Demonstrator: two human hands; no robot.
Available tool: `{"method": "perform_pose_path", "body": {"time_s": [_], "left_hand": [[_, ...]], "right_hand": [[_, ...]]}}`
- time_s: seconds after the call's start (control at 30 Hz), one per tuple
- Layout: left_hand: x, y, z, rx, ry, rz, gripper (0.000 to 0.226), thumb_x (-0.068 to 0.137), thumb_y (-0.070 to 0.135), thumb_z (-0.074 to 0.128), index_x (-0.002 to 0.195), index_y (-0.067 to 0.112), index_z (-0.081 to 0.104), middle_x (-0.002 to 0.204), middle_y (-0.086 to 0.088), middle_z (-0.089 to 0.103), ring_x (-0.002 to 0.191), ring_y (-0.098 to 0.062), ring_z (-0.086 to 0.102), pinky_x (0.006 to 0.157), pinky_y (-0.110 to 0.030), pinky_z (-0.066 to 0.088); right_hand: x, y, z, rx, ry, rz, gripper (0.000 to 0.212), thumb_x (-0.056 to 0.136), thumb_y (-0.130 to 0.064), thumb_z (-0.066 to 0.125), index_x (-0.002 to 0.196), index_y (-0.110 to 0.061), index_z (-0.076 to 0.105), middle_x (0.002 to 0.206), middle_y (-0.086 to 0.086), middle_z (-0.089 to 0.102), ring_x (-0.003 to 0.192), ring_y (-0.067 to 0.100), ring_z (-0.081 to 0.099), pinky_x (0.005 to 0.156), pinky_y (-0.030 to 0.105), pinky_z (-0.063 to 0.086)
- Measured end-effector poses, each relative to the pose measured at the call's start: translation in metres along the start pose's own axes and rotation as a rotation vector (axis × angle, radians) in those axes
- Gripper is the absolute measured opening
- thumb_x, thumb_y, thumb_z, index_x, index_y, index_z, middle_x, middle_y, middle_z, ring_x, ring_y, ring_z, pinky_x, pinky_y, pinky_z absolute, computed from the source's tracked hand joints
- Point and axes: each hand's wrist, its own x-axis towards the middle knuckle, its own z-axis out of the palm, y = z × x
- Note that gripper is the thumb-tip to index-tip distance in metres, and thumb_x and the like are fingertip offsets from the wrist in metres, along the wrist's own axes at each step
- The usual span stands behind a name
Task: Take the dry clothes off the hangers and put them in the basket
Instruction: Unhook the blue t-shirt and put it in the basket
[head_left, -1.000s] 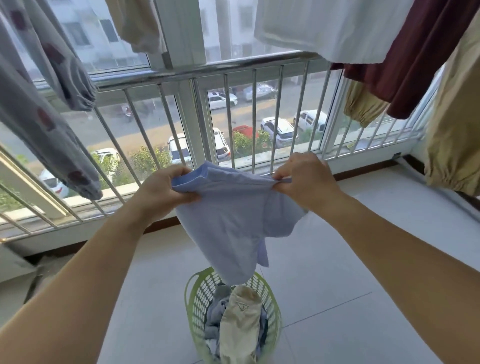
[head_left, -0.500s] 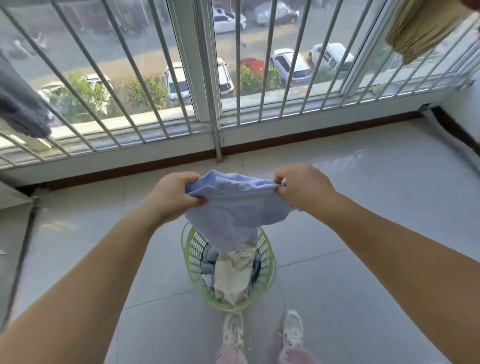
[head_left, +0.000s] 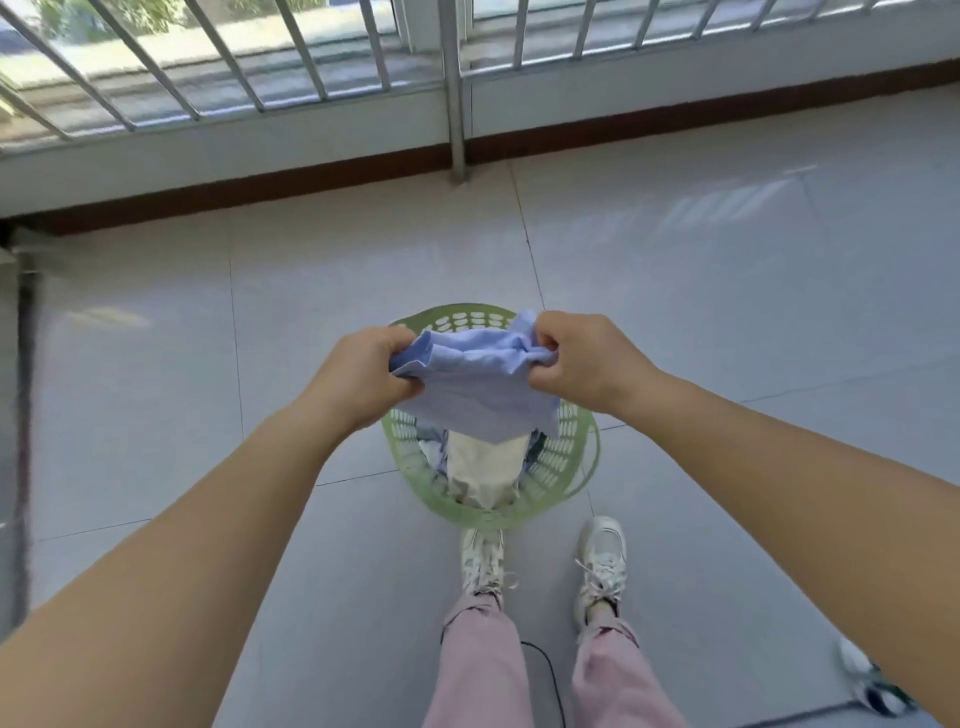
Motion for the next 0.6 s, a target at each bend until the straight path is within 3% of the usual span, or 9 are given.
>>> {"method": "perform_pose_path", "body": {"time_s": [0.1,0.17,0.23,0.3,0.33,0.4,0.5,0.53,0.6], "left_hand": [[0.017,-0.021,0.019,0.020,0.024,-0.009,0.020,0.078,0.002,0.060,0.069,0.018,0.051,0.067,0.004,0.047,0.067,-0.020,0.041,0.055,-0.023,0.033],[0.026,-0.028,0.029,0.025,0.055,-0.008,0.019,0.079,0.003,0.059,0.069,0.016,0.049,0.066,0.005,0.044,0.070,-0.022,0.041,0.055,-0.019,0.031],[0.036,-0.038,0.043,0.030,0.089,0.010,0.033,0.081,0.004,0.057,0.060,0.023,0.040,0.065,0.008,0.040,0.071,-0.022,0.038,0.053,-0.016,0.027],[0.045,-0.044,0.054,0.016,0.123,0.038,0.042,0.081,0.006,0.057,0.056,0.029,0.033,0.066,0.006,0.039,0.072,-0.021,0.036,0.052,-0.012,0.024],[0.049,-0.046,0.060,-0.001,0.141,0.056,0.043,0.082,0.007,0.058,0.056,0.031,0.033,0.067,0.003,0.041,0.072,-0.020,0.037,0.052,-0.013,0.024],[0.056,-0.048,0.069,-0.028,0.174,0.083,0.042,0.081,0.009,0.060,0.058,0.033,0.035,0.075,-0.003,0.046,0.072,-0.020,0.038,0.053,-0.022,0.023],[0.061,-0.048,0.087,-0.066,0.206,0.110,0.042,0.078,0.005,0.062,0.060,0.033,0.035,0.074,0.002,0.044,0.073,-0.020,0.040,0.059,-0.025,0.022],[0.063,-0.047,0.094,-0.076,0.209,0.120,0.044,0.077,0.003,0.062,0.059,0.033,0.034,0.072,0.005,0.042,0.072,-0.020,0.040,0.060,-0.025,0.023],[0.064,-0.050,0.109,-0.085,0.200,0.119,0.041,0.074,0.000,0.061,0.058,0.029,0.036,0.074,0.001,0.045,0.073,-0.023,0.043,0.061,-0.031,0.031]], "right_hand": [[0.024,0.007,0.028,0.097,0.011,0.000,0.015,0.081,-0.011,0.057,0.086,-0.014,0.043,0.075,0.005,0.050,0.070,0.025,0.042,0.056,0.030,0.031],[0.039,0.014,0.039,0.089,-0.019,0.013,0.031,0.082,-0.010,0.055,0.111,-0.012,0.045,0.087,0.008,0.052,0.075,0.026,0.046,0.062,0.031,0.035],[0.057,0.025,0.053,0.021,-0.043,0.025,0.038,0.084,-0.010,0.054,0.121,-0.014,0.046,0.095,0.008,0.054,0.083,0.026,0.048,0.068,0.029,0.038],[0.069,0.034,0.058,-0.068,-0.039,0.005,0.014,0.085,-0.010,0.052,0.096,-0.017,0.056,0.091,0.005,0.056,0.083,0.024,0.047,0.065,0.027,0.035],[0.073,0.037,0.058,-0.109,-0.029,-0.004,0.014,0.085,-0.008,0.051,0.077,-0.019,0.051,0.081,0.003,0.053,0.079,0.023,0.044,0.059,0.027,0.032],[0.078,0.042,0.055,-0.168,-0.014,-0.037,0.033,0.083,-0.005,0.048,0.058,-0.021,0.034,0.063,-0.002,0.042,0.074,0.025,0.041,0.051,0.028,0.026],[0.080,0.051,0.050,-0.214,0.034,-0.077,0.035,0.081,-0.004,0.047,0.058,-0.023,0.031,0.061,-0.004,0.039,0.072,0.025,0.042,0.049,0.026,0.025],[0.079,0.055,0.052,-0.242,0.031,-0.080,0.030,0.082,-0.004,0.047,0.061,-0.022,0.035,0.063,-0.002,0.041,0.072,0.025,0.043,0.052,0.029,0.023],[0.075,0.063,0.059,-0.316,0.007,-0.087,0.023,0.082,-0.004,0.047,0.068,-0.021,0.039,0.064,-0.004,0.040,0.072,0.024,0.043,0.063,0.025,0.020]]}}
